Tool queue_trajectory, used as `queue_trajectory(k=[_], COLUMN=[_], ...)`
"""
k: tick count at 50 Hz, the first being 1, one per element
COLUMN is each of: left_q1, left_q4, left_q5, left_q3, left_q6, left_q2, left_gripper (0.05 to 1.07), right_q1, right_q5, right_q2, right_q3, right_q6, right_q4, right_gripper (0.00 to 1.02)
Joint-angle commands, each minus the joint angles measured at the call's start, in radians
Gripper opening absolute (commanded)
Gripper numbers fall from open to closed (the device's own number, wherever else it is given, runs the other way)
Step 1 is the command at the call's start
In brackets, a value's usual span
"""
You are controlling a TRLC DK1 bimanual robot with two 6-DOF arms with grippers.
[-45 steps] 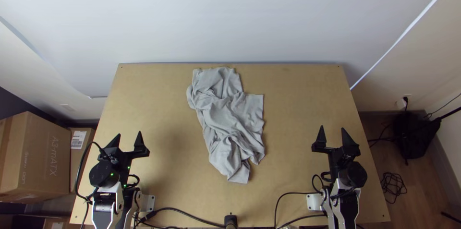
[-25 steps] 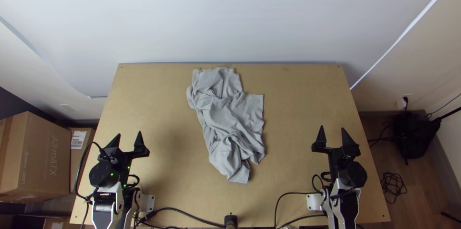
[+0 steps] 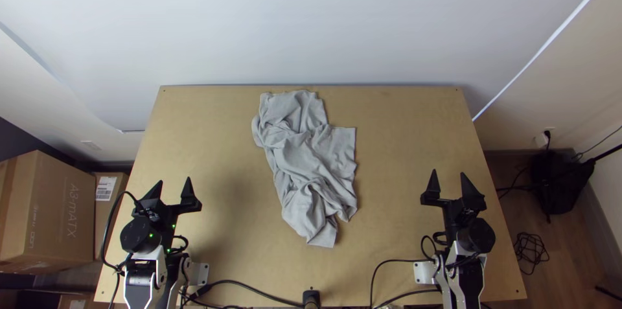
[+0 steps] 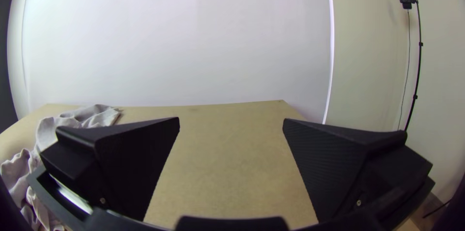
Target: Fold the t-shirt
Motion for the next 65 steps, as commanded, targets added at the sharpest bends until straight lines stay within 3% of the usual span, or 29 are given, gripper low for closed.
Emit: queue_trajectory(k=[1,12,19,27,38,49,65], left_q1=[0.003,0.003,-0.090,-0.187,-0.017,-0.025,-0.006], left_q4=[0.012,0.012,0.005,-0.129,-0.182,-0.139,0.062], left_q5=[0.003,0.005,0.101,0.117,0.114,0.103,0.103], left_q3=[-0.004,-0.004,-0.003,0.020,0.029,0.020,0.057], left_q6=[0.005,0.004,0.004,-0.024,-0.067,0.030,0.097], left_q2=[-0.008,-0.008,-0.008,-0.008,-0.009,-0.008,-0.006], left_gripper=[1.03,1.03,1.03,1.03,1.03,1.03,1.03], right_q1=[-0.005,-0.001,0.001,0.087,0.073,0.030,0.016], right_q5=[0.010,0.010,0.010,0.010,0.010,0.012,0.012], right_q2=[-0.003,-0.003,-0.003,0.000,0.017,-0.006,0.000], right_q3=[-0.007,-0.007,-0.007,-0.007,-0.007,0.012,0.061], right_q6=[0.004,0.004,0.006,0.006,0.001,-0.002,-0.140], right_q4=[-0.004,-0.004,-0.006,-0.009,-0.009,0.004,0.148], right_gripper=[0.98,0.98,0.98,0.98,0.98,0.98,0.98])
